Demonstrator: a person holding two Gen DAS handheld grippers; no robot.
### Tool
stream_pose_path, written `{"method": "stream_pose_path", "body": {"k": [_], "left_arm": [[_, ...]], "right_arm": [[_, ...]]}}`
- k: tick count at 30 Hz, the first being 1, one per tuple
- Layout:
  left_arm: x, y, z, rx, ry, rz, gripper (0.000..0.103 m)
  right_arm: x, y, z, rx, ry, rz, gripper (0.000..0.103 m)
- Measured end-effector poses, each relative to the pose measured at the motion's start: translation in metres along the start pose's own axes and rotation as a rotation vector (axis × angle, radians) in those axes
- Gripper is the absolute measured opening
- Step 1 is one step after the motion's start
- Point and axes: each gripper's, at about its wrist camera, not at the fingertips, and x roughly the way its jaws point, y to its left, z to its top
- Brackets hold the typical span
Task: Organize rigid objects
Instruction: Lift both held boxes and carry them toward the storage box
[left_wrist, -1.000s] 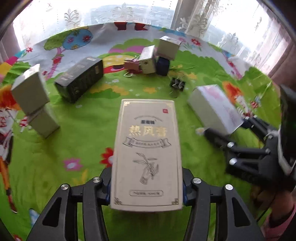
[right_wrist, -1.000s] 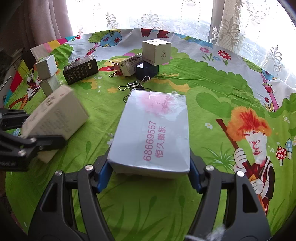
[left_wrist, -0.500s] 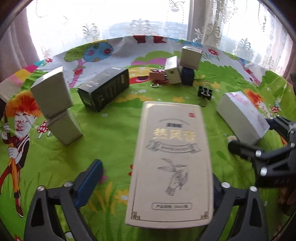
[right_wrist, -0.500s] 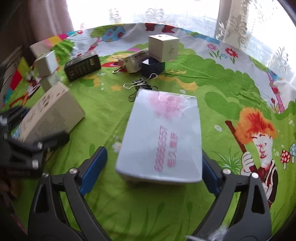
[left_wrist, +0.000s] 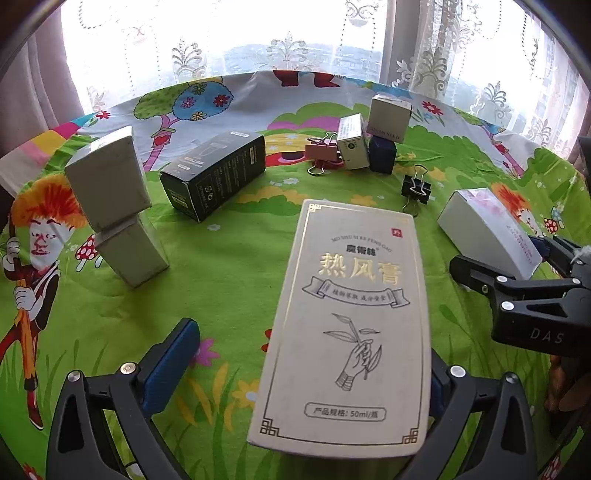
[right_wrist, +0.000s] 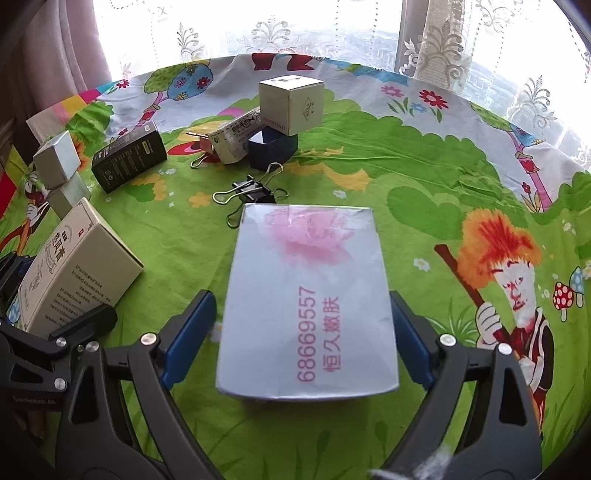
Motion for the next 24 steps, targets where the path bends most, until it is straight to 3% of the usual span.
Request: {"method": "stream_pose_path", "body": {"k": [3, 4, 5, 6, 7, 8, 18, 20, 21, 24], "left_arm": [[0.0, -0.001, 0.0, -0.003, -0.001, 0.003, 0.102], [0.0, -0.001, 0.001, -0.002, -0.002, 0.0, 0.1], [-0.001, -0.001, 0.0, 0.002, -0.01, -0.006, 0.09], [-0.004, -0.002, -0.001, 0.008, -0.027, -0.009, 0.081], [-0.009, -0.003, -0.004, 0.015, -0.05, -0.013, 0.059], [-0.013, -0.004, -0.006, 0.025, -0.064, -0.013, 0.052], [-0.069, -0.014, -0.076, 0.009, -0.043, -0.062, 0.052], [-0.083, -0.013, -0.076, -0.034, -0.063, -0.066, 0.052], [-0.101, -0.015, -0.071, -0.039, -0.125, -0.05, 0.052], [-0.153, -0.022, -0.059, -0.04, -0.301, 0.006, 0.052]], "right_arm": [[0.001, -0.001, 0.001, 0.001, 0.001, 0.001, 0.092], [0.001, 0.0, 0.001, -0.001, -0.001, -0.002, 0.084], [-0.001, 0.0, 0.001, -0.005, -0.013, -0.002, 0.069], [-0.004, 0.001, 0.001, -0.005, -0.027, -0.003, 0.069], [-0.005, 0.002, -0.001, 0.004, -0.024, -0.007, 0.069], [-0.007, 0.002, -0.004, 0.014, -0.024, -0.009, 0.069], [-0.073, 0.028, -0.085, 0.012, -0.04, -0.004, 0.069], [-0.092, 0.026, -0.092, 0.051, -0.106, 0.005, 0.069], [-0.107, 0.025, -0.093, 0.072, -0.173, 0.005, 0.069], [-0.173, 0.024, -0.095, 0.124, -0.454, -0.033, 0.069]]}}
